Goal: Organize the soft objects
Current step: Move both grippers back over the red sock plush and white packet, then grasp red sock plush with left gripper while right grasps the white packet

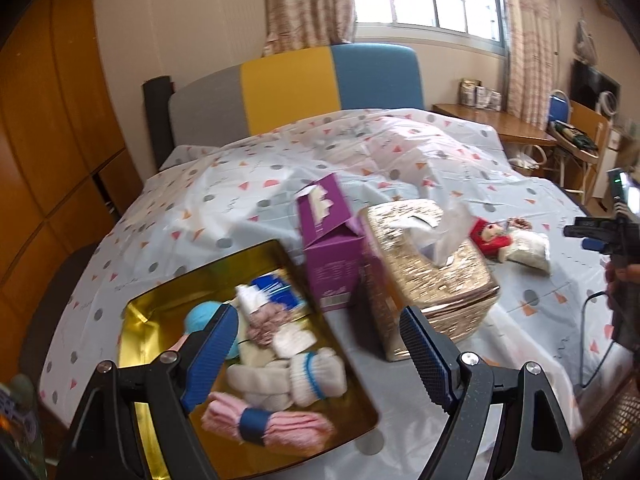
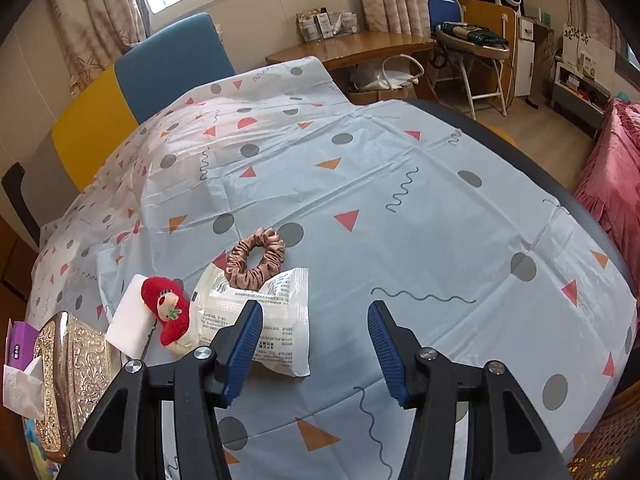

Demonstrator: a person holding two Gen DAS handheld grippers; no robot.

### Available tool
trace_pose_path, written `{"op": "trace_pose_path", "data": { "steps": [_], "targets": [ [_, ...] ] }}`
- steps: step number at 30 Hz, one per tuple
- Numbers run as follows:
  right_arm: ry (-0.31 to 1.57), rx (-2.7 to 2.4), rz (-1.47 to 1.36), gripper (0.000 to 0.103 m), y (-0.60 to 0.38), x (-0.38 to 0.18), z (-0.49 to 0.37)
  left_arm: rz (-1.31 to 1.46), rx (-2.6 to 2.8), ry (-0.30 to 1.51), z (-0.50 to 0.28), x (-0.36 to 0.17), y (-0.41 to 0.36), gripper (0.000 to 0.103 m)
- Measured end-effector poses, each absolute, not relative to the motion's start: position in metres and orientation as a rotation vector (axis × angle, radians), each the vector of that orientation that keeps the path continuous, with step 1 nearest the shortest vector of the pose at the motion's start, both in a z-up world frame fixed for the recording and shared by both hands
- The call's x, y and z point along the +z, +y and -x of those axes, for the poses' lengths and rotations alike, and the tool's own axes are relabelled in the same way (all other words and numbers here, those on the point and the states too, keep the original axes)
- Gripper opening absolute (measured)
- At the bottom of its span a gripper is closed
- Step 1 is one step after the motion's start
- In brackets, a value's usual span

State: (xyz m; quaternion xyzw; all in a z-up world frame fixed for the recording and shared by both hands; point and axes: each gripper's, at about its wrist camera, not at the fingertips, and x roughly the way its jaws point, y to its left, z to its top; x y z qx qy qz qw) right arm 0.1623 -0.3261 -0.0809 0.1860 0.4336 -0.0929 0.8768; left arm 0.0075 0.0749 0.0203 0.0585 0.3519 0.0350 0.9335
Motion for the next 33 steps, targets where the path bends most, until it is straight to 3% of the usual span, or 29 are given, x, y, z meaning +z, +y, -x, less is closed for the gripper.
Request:
{"op": "trace_pose_path", "data": {
  "steps": [10,16,18,24,27,33],
  "targets": [
    [0.920,-0.231,-0.431,0.055,-0.337,-0.085,-0.162,-0.170,-0.121,0.675,-0.043,0.048,0.009,0.084],
    [0.928,-0.236,-0.465,0.055,-0.342,-0.086,-0.161,-0.242,-0.247,0.761,-0.094,0.042,-0.047,0.082],
    [0.927,-0.237,-0.474,0.055,-0.344,-0.086,-0.161,-0.240,-0.293,0.812,-0.115,0.036,-0.067,0.078],
    [0.931,-0.227,-0.525,0.055,-0.349,-0.086,-0.161,-0.065,-0.333,1.044,-0.182,-0.013,-0.111,0.042],
    [0.925,-0.213,-0.544,0.055,-0.350,-0.085,-0.160,0.026,-0.303,1.116,-0.211,-0.035,-0.123,0.038],
    [0.927,-0.187,-0.579,0.056,-0.351,-0.085,-0.160,0.071,-0.200,1.188,-0.257,-0.071,-0.143,0.046]
  ]
}}
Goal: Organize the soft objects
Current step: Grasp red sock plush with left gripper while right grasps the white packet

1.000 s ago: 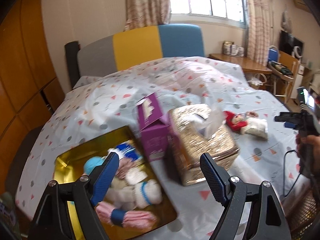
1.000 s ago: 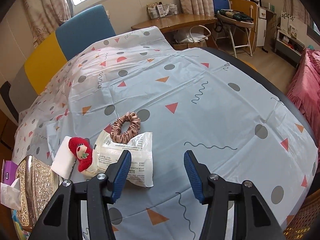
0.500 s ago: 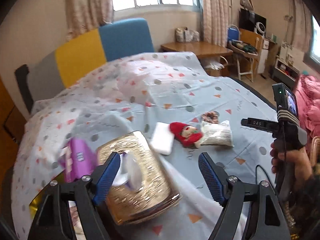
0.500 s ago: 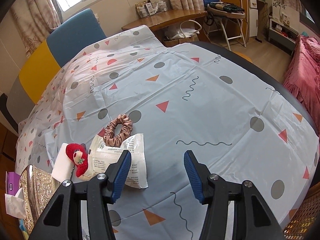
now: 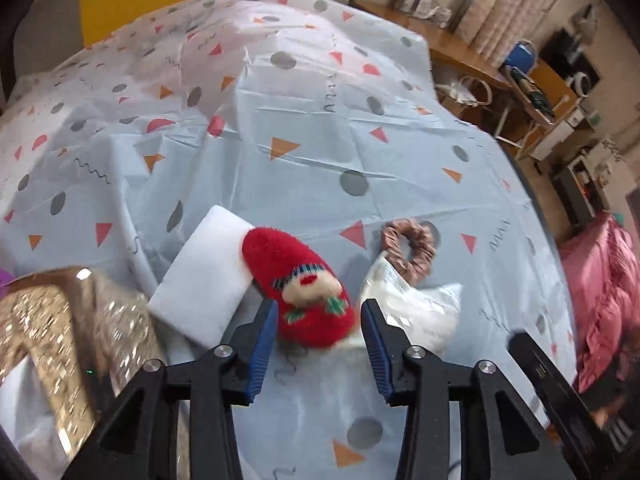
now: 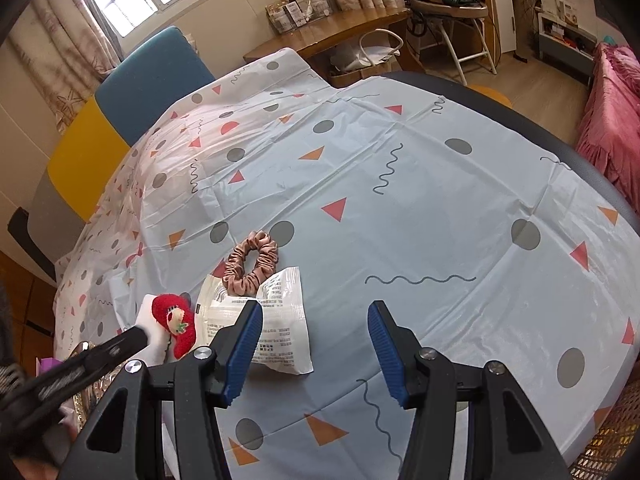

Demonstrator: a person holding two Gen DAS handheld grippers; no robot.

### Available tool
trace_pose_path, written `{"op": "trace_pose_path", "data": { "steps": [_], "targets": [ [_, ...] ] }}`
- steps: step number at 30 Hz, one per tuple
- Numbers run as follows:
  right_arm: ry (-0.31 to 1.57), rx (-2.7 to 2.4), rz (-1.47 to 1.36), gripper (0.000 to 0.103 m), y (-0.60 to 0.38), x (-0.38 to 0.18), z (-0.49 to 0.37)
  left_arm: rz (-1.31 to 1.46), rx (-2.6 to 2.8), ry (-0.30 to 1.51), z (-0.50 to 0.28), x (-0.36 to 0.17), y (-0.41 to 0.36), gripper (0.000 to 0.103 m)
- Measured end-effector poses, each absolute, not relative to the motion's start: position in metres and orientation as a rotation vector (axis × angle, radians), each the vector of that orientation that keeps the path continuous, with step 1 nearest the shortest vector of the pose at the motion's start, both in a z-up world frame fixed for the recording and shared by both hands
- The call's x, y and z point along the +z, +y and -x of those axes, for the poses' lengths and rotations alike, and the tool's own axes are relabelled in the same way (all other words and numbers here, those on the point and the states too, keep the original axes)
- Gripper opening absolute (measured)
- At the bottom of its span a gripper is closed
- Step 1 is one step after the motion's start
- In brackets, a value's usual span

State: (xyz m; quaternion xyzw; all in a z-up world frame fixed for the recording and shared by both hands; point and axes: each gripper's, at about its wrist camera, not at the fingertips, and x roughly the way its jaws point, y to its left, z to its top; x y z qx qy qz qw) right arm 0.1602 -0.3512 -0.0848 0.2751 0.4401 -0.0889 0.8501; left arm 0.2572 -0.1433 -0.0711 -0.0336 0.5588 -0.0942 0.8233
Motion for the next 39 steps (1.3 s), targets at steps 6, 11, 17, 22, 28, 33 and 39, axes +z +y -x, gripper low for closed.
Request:
{"op": "trace_pose_path", "data": {
  "steps": [6,11,17,22,28,33,39],
  "targets": [
    [0.927,-0.171,-0.626,0.056,-0.355,-0.086,-0.159,0.143,-0.112,1.258,-0.286,-0.104,-0.141,0.049],
    [0.941,-0.161,-0.637,0.055,-0.354,-0.089,-0.161,0.139,-0.115,1.270,-0.286,-0.117,-0.147,0.035],
    [0.952,-0.159,-0.634,0.056,-0.354,-0.091,-0.161,0.071,-0.218,1.228,-0.259,-0.103,-0.149,0.015],
    [0.953,-0.165,-0.632,0.056,-0.356,-0.091,-0.160,-0.022,-0.246,1.206,-0.221,-0.110,-0.149,0.015],
    [1.005,-0.070,-0.548,0.056,-0.344,-0.090,-0.168,-0.057,-0.322,1.207,-0.198,-0.105,-0.148,0.012],
    [1.004,0.231,-0.110,0.058,-0.303,-0.072,-0.185,-0.116,-0.426,1.184,-0.162,-0.106,-0.149,0.012],
    [1.122,0.410,0.435,0.064,-0.264,-0.090,-0.191,-0.118,-0.466,1.147,-0.145,-0.111,-0.146,0.013]
  ]
}}
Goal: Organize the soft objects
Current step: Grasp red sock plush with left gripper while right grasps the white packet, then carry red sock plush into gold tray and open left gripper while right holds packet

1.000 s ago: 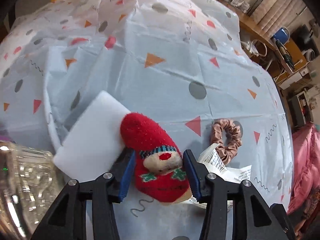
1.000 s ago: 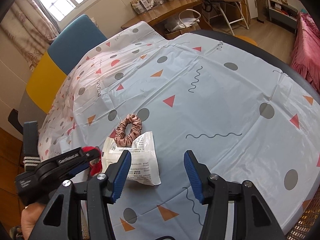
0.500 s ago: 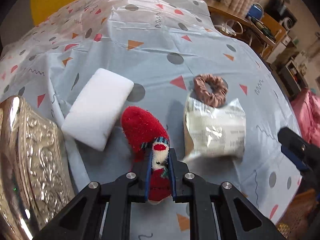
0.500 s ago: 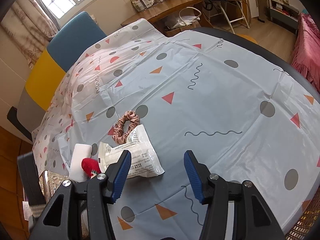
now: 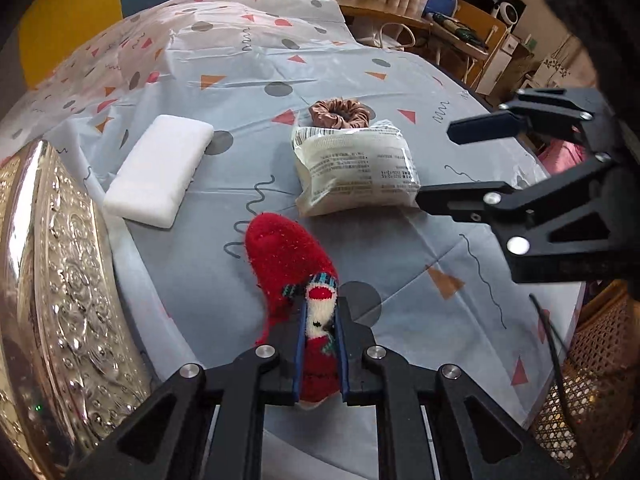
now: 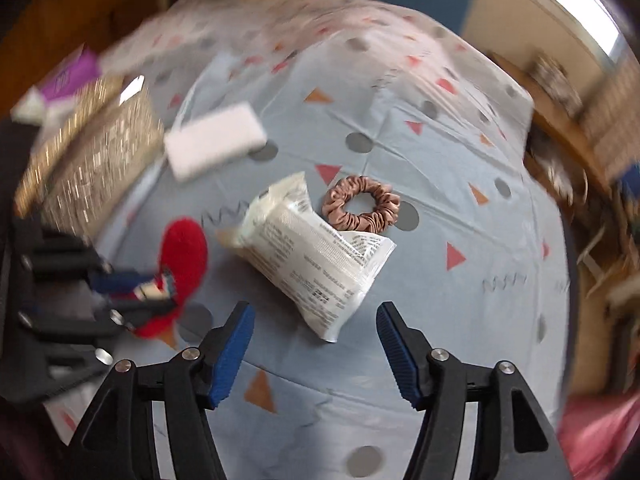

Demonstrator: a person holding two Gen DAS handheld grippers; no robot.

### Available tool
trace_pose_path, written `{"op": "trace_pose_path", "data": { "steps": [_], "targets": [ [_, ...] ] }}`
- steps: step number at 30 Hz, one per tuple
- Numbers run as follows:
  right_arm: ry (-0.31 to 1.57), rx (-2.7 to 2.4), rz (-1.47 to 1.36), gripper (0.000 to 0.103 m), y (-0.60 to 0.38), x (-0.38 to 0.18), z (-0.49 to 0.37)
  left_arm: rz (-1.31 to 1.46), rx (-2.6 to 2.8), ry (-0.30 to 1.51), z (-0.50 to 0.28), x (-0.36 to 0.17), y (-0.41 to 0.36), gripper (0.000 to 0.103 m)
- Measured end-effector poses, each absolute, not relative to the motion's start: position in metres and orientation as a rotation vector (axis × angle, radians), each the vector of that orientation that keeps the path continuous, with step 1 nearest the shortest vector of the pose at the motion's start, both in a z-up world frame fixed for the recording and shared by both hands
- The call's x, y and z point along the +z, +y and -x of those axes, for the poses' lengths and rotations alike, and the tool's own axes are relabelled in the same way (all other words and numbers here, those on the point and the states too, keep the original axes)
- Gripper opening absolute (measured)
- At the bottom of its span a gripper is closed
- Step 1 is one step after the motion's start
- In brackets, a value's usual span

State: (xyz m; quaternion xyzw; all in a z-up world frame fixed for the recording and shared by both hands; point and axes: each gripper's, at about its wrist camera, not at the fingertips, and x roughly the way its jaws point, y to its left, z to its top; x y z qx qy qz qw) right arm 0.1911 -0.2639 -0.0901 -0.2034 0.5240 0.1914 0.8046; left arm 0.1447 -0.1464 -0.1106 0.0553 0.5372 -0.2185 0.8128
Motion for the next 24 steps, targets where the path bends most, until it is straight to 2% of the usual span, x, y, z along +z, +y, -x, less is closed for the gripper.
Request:
{"op": "trace_pose_path", "data": {
  "steps": [4,11,13,14,15,20,24],
  "targets": [
    [1.127,0.430,0.586,0.065,-0.247,-0.099,-0.205,-0.118,-0.466,1.134,-0.143,-0.111,-0.146,0.013],
    [1.184,0.473,0.669,0.068,-0.220,-0.131,-0.238,-0.121,-0.465,1.133,-0.143,-0.111,-0.147,0.014],
    [1.194,0.474,0.647,0.062,-0.220,-0.137,-0.238,-0.118,-0.464,1.132,-0.142,-0.112,-0.148,0.014],
    [1.182,0.475,0.623,0.053,-0.222,-0.136,-0.236,-0.118,-0.464,1.129,-0.142,-0.112,-0.148,0.014],
    [1.183,0.466,0.587,0.051,-0.226,-0.134,-0.234,-0.120,-0.464,1.126,-0.142,-0.112,-0.149,0.014],
    [1.192,0.363,0.434,0.049,-0.250,-0.133,-0.210,-0.115,-0.457,1.119,-0.144,-0.116,-0.151,0.017],
    [1.226,0.273,0.290,0.050,-0.268,-0.132,-0.183,-0.104,-0.450,1.129,-0.147,-0.115,-0.153,0.015]
  ]
}}
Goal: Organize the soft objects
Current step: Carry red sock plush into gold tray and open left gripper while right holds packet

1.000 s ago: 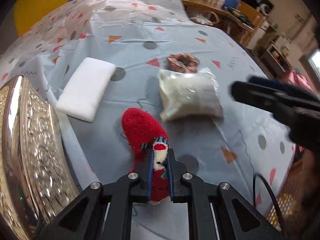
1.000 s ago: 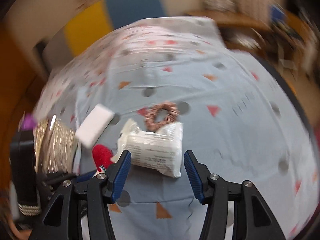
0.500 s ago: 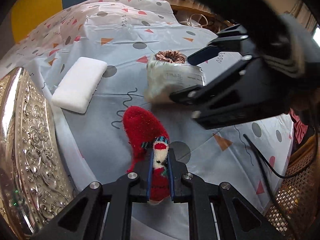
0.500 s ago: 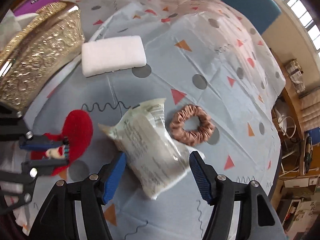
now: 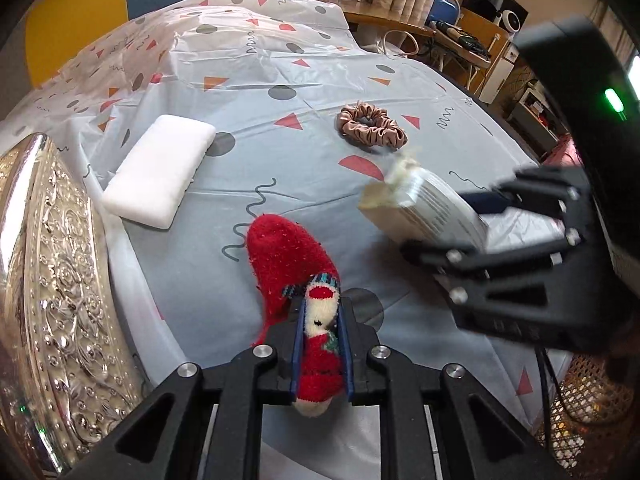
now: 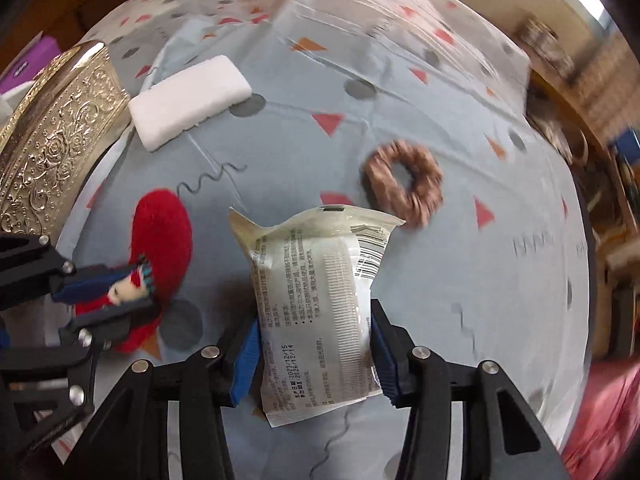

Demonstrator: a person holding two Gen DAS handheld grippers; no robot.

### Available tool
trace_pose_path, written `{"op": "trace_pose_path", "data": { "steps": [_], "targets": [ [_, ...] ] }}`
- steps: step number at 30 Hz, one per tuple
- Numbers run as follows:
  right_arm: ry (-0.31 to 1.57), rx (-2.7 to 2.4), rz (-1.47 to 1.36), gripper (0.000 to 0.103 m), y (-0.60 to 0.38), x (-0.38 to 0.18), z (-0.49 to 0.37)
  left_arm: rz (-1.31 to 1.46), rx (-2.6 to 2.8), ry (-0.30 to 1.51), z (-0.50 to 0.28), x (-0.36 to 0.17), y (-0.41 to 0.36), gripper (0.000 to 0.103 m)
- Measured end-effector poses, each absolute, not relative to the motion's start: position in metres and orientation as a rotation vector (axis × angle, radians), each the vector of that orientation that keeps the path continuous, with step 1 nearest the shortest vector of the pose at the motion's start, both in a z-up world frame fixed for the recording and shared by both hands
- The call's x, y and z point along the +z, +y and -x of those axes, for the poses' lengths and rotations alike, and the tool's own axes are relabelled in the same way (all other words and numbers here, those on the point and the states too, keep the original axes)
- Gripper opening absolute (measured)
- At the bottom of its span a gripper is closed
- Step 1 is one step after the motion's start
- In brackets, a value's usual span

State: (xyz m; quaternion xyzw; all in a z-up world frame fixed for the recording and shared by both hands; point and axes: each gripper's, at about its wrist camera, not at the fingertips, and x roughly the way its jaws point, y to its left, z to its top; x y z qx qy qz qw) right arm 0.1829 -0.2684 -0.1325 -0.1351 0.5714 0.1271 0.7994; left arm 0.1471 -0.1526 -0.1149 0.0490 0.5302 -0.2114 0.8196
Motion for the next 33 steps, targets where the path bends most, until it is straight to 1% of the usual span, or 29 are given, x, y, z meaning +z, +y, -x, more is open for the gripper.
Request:
{"op": "trace_pose_path", "data": {
  "steps": [2,4,9,15,20,24,29,33],
  "targets": [
    [1.217,0.227,0.239,0.051,-0.276,-0.133,-0.170,-0.106,-0.453,1.133,-0.152,-0.109,-0.157,0.010],
    [1.199,0.196,0.202,0.051,-0.280,-0.133,-0.161,-0.123,-0.455,1.115,-0.160,-0.101,-0.161,0.009],
    [1.159,0.173,0.258,0.051,-0.277,-0.137,-0.153,-0.048,-0.439,1.057,-0.191,-0.059,-0.157,0.009],
    [1.150,0.178,0.250,0.054,-0.275,-0.138,-0.152,-0.009,-0.353,0.931,-0.224,0.005,-0.120,0.009],
    [1.154,0.172,0.216,0.055,-0.277,-0.141,-0.156,0.036,-0.249,0.860,-0.233,0.042,-0.050,0.009],
    [1.140,0.167,0.228,0.055,-0.274,-0.141,-0.155,0.091,-0.159,0.818,-0.221,0.060,0.021,0.009],
    [1.117,0.161,0.256,0.054,-0.270,-0.141,-0.153,0.163,-0.032,0.802,-0.181,0.061,0.118,0.009],
    [1.106,0.158,0.264,0.054,-0.269,-0.141,-0.151,0.227,0.058,0.828,-0.141,0.043,0.187,0.009]
  ]
}}
